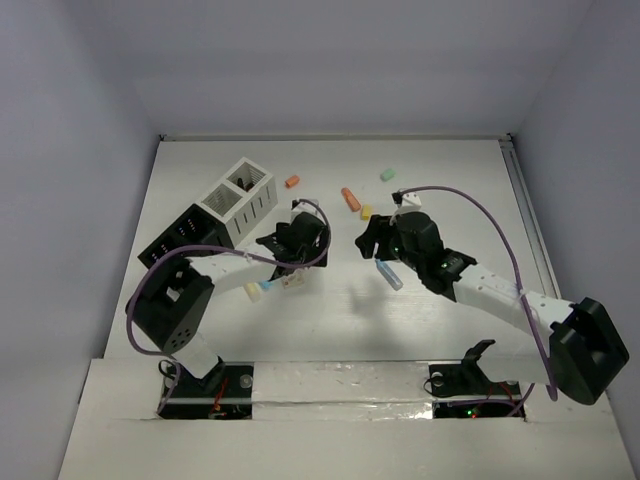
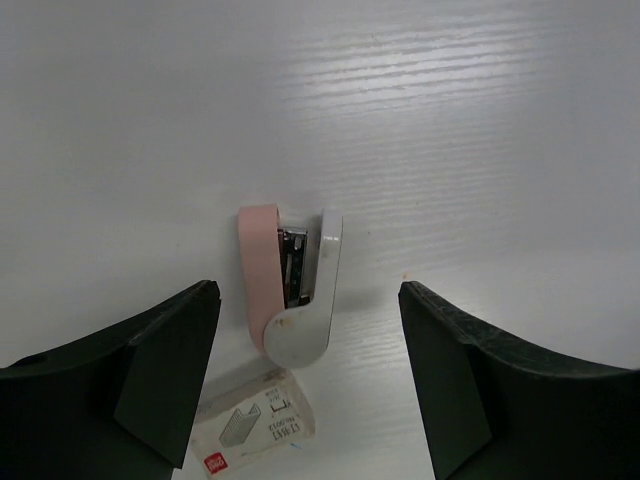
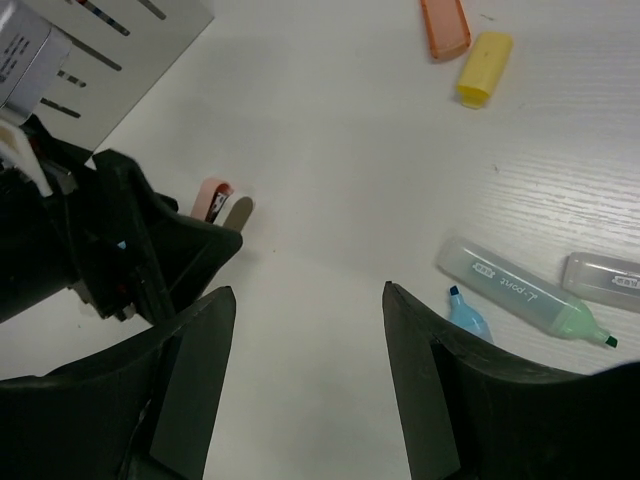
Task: Sort the stationery into containers
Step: Pick up the stapler from the center of the board.
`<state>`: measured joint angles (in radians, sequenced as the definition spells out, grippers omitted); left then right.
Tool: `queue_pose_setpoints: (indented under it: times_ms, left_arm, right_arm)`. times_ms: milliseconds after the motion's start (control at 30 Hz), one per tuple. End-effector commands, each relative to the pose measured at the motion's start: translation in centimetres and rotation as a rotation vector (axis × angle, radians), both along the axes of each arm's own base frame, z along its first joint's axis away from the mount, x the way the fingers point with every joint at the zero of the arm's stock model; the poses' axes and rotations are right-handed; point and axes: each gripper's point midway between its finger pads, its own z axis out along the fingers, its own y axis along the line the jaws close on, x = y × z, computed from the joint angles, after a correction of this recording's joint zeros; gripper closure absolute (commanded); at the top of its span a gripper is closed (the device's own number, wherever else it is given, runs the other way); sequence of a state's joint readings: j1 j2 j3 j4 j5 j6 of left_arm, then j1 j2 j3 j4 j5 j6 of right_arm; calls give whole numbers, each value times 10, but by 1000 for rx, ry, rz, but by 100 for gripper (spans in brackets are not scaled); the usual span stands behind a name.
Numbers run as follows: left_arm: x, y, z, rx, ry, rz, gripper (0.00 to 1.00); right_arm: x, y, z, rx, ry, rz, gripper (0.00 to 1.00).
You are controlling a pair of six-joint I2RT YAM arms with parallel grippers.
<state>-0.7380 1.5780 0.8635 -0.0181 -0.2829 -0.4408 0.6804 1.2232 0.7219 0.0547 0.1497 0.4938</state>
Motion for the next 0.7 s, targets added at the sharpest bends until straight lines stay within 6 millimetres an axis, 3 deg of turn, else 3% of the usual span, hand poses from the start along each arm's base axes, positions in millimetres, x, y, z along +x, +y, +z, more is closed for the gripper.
queue_pose_setpoints:
  times_ms: [0, 67, 300, 333, 367, 400, 500, 600, 633, 667]
  left_arm:
    - [21, -5, 12, 17, -60, 20, 30]
    - [21, -2, 1, 54, -33, 26, 32]
    - [25, 1, -9, 91, -26, 42, 60]
    - [25, 2, -10, 97, -26, 47, 66]
    - [25, 4, -9, 103, -32, 53, 83]
    - [25, 6, -7, 108, -35, 58, 88]
    - [30, 7, 17, 81, -90, 75, 96]
    - [35, 8, 66, 20, -186, 99, 98]
    - [37, 8, 95, -27, -236, 107, 98]
    - [42, 20, 110, -38, -266, 145, 98]
  right_arm:
    - [1, 1, 13, 43, -53, 10, 33]
    - [0, 1, 13, 46, -57, 10, 33]
    - [-4, -5, 26, 72, -95, -1, 34]
    - [-4, -6, 27, 75, -99, -3, 34]
    - [-5, -7, 30, 79, -105, -3, 34]
    - [-5, -7, 31, 81, -107, -4, 34]
    - [-7, -8, 34, 91, -119, -3, 34]
    - [-9, -6, 33, 98, -117, 11, 34]
    - [-9, -5, 32, 102, -115, 19, 34]
    - [-10, -4, 32, 102, -114, 24, 34]
